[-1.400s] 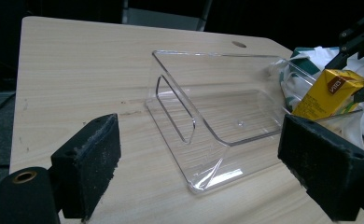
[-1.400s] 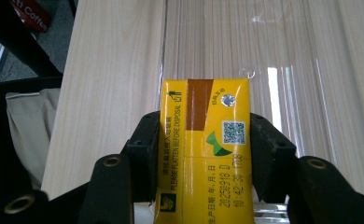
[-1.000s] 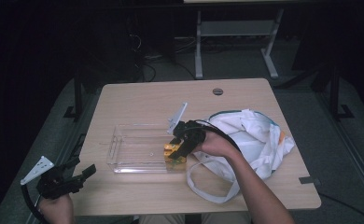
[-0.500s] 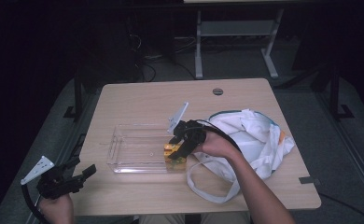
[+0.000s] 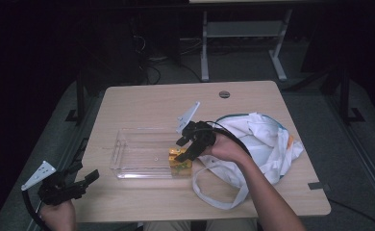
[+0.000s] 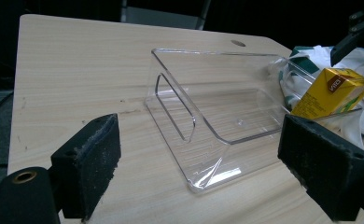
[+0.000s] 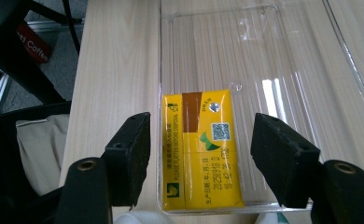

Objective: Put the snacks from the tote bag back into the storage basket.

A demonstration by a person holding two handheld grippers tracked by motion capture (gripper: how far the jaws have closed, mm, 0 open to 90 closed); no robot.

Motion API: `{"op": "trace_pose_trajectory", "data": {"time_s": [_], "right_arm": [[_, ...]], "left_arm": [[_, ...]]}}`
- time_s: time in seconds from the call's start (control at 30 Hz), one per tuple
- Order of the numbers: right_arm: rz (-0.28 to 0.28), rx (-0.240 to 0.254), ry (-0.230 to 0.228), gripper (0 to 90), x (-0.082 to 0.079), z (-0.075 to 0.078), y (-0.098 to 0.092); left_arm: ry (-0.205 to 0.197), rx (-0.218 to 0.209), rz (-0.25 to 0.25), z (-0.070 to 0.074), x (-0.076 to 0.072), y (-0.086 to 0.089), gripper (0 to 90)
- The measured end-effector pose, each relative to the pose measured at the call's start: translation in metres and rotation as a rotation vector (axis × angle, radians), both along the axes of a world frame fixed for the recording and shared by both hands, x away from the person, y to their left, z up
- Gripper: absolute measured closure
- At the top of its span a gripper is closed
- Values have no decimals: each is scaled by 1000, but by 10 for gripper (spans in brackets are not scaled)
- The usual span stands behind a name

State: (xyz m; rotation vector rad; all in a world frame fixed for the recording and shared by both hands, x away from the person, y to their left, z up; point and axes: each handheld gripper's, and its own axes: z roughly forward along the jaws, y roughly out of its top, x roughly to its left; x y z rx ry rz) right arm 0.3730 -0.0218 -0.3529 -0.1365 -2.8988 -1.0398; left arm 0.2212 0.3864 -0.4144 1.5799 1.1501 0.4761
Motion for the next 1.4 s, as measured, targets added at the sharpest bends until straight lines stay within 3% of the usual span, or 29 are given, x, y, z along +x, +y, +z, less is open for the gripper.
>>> {"op": "trace_pose_trajectory", "data": {"time_s": [0.97, 1.17, 1.4], "right_arm": [[-83, 47, 2, 323, 4, 17, -28], [-118, 77, -2, 321, 5, 24, -38], [-133, 71, -5, 323, 6, 26, -47]], "left_arm": [[2, 2, -5, 0, 1, -1, 127], [2, 1, -5, 0, 1, -1, 127], [3, 1, -3, 0, 1, -1, 126]]}}
